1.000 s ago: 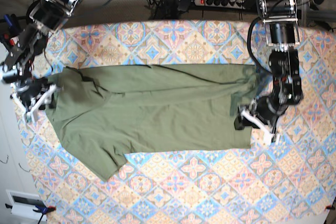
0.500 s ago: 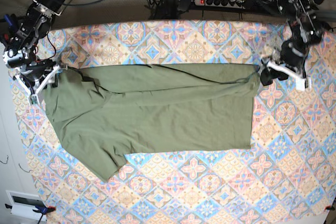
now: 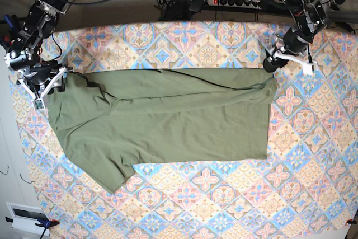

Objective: Layout the t-shirt on the table in an organized manner, then fold the t-shirt properly
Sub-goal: 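Drag the shirt edge toward the robot base with both grippers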

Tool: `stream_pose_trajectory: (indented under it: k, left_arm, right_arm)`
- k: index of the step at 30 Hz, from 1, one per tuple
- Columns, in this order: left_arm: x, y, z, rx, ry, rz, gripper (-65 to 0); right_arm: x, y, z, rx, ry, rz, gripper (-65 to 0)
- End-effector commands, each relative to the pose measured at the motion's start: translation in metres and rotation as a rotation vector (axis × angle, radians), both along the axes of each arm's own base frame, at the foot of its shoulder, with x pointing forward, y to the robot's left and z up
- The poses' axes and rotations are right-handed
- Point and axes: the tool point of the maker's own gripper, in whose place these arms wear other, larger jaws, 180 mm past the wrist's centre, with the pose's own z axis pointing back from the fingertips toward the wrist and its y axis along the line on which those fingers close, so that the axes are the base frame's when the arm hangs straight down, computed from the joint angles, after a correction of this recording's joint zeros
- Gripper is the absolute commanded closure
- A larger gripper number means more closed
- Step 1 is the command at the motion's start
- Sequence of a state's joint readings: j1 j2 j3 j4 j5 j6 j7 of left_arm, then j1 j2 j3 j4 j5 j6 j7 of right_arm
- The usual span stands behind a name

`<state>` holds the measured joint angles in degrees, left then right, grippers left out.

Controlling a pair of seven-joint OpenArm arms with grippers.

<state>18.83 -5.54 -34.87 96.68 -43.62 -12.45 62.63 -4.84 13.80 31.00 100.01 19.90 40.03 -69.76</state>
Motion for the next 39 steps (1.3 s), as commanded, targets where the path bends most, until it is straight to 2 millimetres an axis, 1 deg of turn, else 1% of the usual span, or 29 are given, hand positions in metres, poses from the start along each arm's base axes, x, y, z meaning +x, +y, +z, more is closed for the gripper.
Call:
stream_pose_trajectory:
  k: [1,4,6,9,11,12,13,15,18,19,23,24,29,30,31,33,35,38,39]
  left_arm:
    - [0.004,-0.001,0.003,-0.010,-0.019,-0.001,-40.1]
    - [0.013,-0.008,-0.003,-0.070,-0.026,0.016,-40.1]
    - [0.014,-0.013,-0.011,-0.116,-0.016,0.026,-40.1]
    - [0.020,-0.026,-0.021,-0.170,-0.002,0.015,-40.1]
    - [0.028,-0.030,-0.023,-0.186,-0.003,0.008,-39.9]
    - [0.030,-0.034,-0.023,-0.190,-0.004,-0.002,-38.7]
    - [0.031,-0.039,-0.023,-0.194,-0.002,-0.018,-36.2]
    - [0.032,-0.047,-0.024,-0.199,0.002,-0.042,-26.7]
    - [0.033,-0.050,-0.024,-0.200,0.000,-0.047,-3.4]
    - [0.033,-0.050,-0.024,-0.201,0.003,-0.048,0.0]
    - [0.032,-0.048,-0.025,-0.198,0.006,-0.044,0.0]
    - [0.032,-0.048,-0.025,-0.198,0.006,-0.044,0.0]
    - [0.031,-0.046,-0.025,-0.195,0.007,-0.043,0.0]
    - [0.031,-0.045,-0.025,-0.192,0.008,-0.043,0.0]
    - [0.031,-0.042,-0.024,-0.183,0.008,-0.045,0.0]
    - [0.033,-0.037,-0.022,-0.171,0.006,-0.049,0.0]
    - [0.033,-0.035,-0.022,-0.167,0.006,-0.050,0.0]
    - [0.032,-0.035,-0.022,-0.165,0.007,-0.050,0.0]
    - [0.032,-0.035,-0.022,-0.165,0.007,-0.050,0.0]
  right_arm:
    - [0.004,-0.005,0.011,-0.019,-0.035,0.005,-21.4]
    - [-0.002,-0.005,0.006,-0.020,-0.018,0.006,-21.4]
    - [-0.001,-0.004,0.007,-0.012,-0.023,0.008,-21.4]
    - [0.002,0.002,0.011,0.032,-0.054,0.016,-21.4]
    - [0.001,-0.003,0.014,0.044,-0.068,-0.007,-21.4]
    - [0.000,-0.005,0.015,0.045,-0.070,-0.013,-21.4]
    - [0.000,-0.006,0.015,0.045,-0.070,-0.018,-21.4]
    - [-0.002,-0.009,0.015,0.045,-0.068,-0.026,-21.4]
    - [-0.013,-0.009,0.007,0.046,-0.038,-0.028,-21.5]
    - [-0.014,-0.009,0.005,0.048,-0.033,-0.029,-21.5]
    - [-0.022,-0.006,-0.009,0.085,-0.001,-0.050,-21.8]
    - [-0.026,-0.011,-0.014,0.099,0.007,-0.075,-21.8]
    - [-0.059,-0.036,-0.049,0.205,0.077,-0.250,-21.9]
    - [-0.061,-0.037,-0.055,0.223,0.084,-0.266,-22.0]
    - [-0.058,-0.038,-0.058,0.243,0.082,-0.279,-23.0]
    - [-0.048,-0.036,-0.060,0.276,0.071,-0.287,-27.6]
    - [-0.041,-0.037,-0.062,0.305,0.058,-0.306,-34.3]
    - [-0.049,-0.046,-0.067,0.334,0.060,-0.363,-41.9]
    - [-0.051,-0.047,-0.069,0.342,0.062,-0.373,-42.4]
